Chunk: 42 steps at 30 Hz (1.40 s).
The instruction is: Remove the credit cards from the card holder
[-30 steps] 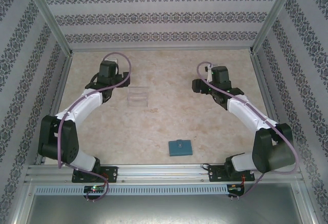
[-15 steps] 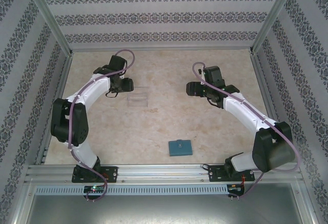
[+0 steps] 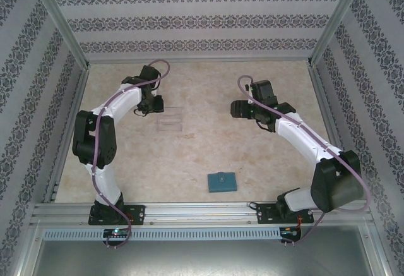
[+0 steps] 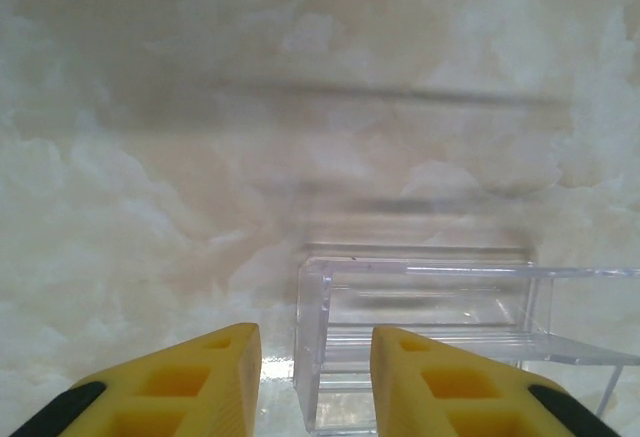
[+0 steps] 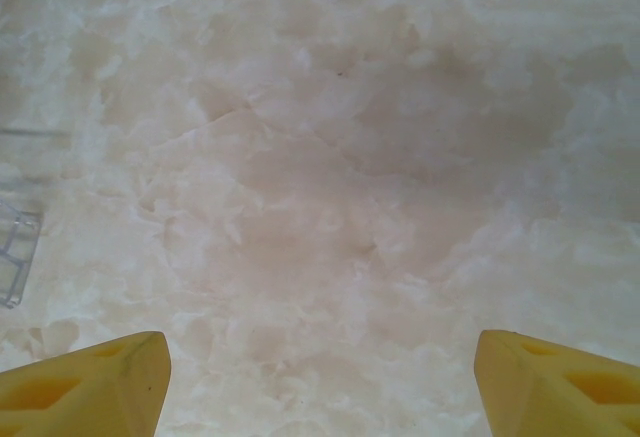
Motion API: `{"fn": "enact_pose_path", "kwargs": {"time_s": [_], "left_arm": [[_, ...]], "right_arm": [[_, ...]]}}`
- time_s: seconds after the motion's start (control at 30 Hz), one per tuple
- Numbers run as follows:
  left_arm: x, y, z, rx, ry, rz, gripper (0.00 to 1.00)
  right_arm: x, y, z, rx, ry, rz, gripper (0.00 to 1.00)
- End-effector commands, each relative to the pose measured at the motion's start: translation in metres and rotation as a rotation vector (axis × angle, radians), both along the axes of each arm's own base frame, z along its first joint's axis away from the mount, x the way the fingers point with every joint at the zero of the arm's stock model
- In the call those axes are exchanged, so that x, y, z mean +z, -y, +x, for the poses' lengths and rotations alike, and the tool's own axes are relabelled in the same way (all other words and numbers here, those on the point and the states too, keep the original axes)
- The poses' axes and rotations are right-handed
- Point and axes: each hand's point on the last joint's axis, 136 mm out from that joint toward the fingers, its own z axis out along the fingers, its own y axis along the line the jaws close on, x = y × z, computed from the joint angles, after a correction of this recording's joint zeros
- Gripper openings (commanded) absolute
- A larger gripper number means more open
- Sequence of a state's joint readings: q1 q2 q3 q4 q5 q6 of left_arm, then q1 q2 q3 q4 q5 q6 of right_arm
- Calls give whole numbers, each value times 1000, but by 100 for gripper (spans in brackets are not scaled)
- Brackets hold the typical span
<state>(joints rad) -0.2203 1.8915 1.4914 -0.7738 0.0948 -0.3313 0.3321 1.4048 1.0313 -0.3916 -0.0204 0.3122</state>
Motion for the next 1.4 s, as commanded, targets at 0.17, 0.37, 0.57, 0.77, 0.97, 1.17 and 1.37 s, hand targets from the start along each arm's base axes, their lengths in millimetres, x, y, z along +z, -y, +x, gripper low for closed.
{"fn": "enact_pose_path", "kwargs": {"time_s": [0.17,0.37,0.57,0.77,0.97,1.17,1.37], "left_arm": [[-19,0,1,-17,-62,-24,26],[-21,0,5,-22,-63,-21,18],[-22,1,5,-25,-80,-22,11],[-15,7,8,-22,-70,-32,7],[-12,27,10,-15,-65,-22,6],[-8,56,19,-14,-48,-5,4],[-9,90,30,-19,-64,6,0]], "right_arm": [[18,6,-2,-28,31,-35,79],[22,7,-5,-30,38,-41,78],[25,8,-7,-31,45,-50,78],[33,7,-8,-27,63,-47,77],[40,9,-8,-35,92,-53,77],[39,8,-7,-27,92,-62,78],[41,7,-6,-16,105,-68,77]]}}
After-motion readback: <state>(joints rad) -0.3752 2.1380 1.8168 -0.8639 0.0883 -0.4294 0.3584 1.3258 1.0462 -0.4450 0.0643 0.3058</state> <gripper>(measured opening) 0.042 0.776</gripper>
